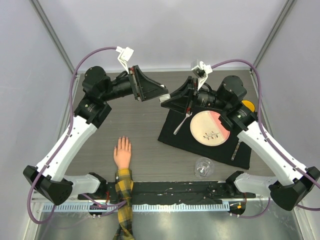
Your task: Paint the nails
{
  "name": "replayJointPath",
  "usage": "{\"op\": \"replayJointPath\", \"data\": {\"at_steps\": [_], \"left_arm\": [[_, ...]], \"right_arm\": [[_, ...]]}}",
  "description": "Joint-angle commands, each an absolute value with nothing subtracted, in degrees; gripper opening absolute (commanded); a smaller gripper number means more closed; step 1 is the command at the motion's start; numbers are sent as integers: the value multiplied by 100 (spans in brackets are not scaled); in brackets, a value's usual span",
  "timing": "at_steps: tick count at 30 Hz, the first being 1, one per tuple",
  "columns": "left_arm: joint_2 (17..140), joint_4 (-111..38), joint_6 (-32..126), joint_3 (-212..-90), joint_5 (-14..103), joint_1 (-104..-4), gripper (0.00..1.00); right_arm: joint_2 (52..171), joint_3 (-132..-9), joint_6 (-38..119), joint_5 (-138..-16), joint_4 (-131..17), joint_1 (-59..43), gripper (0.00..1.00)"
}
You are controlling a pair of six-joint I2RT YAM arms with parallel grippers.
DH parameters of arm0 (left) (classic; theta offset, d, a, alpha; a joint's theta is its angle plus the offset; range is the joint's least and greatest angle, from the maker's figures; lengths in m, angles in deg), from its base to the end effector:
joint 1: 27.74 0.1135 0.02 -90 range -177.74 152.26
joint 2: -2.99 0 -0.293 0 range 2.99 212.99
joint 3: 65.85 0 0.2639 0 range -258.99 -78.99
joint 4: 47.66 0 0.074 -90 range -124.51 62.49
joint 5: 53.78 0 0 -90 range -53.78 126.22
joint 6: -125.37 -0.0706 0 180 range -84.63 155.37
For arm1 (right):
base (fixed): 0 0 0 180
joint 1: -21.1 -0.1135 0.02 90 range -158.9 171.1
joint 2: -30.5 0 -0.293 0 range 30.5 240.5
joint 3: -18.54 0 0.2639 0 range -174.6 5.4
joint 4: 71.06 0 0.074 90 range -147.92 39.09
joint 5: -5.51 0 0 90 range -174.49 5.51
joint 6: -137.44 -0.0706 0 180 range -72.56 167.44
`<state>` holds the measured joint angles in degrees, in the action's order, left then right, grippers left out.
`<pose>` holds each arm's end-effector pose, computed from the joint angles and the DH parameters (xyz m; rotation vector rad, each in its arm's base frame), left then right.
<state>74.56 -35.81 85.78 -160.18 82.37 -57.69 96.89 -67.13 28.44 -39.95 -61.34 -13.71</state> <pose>0.2271 -0.1896 0.5168 0.4936 1.6082 -1.6549 0.1970 0.1973 0.4898 -0.8845 1.3240 1.2901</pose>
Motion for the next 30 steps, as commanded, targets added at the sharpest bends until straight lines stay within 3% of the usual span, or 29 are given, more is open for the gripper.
{"op": "replayJointPath", "data": {"at_steps": [1,6,9,13,14,15,17,20,22,27,30], "left_arm": [[7471,-4506,8871,-16108,8315,-5744,52],[7444,-4585,8942,-16038,8351,-5744,51],[7462,-4576,8959,-16073,8377,-5744,43],[7444,-4402,8776,-16126,8307,-5762,23],[7409,-4261,8636,-16213,8089,-5788,15],[7374,-3738,8425,-16309,7913,-5841,0],[7165,-2624,7267,-16607,6459,-6278,0],[7031,-2204,6454,-16653,3800,-7333,0],[7215,-2160,6612,-16758,3466,-7580,0],[7400,-2247,6542,-16891,3025,-7862,0],[7418,-2387,6621,-16838,3024,-7863,0]], "right_arm": [[9616,-6702,2670,-3852,-6670,-1388,0],[9625,-6694,2635,-3869,-6723,-1362,0],[9598,-6676,2644,-4010,-6723,-1344,0],[9624,-6764,2731,-4457,-6470,-1336,0],[9642,-6799,2784,-4606,-6390,-1336,0],[9642,-6869,2863,-5156,-6276,-1344,0],[9555,-6974,3578,-6323,-5732,-1703,0],[9413,-7080,5029,-10186,-5457,-3510,0],[9510,-7054,6139,-12172,-6042,-4137,0],[9677,-7107,6221,-12264,-6169,-4315,0],[9502,-6897,6195,-11728,-6397,-4306,0]]}}
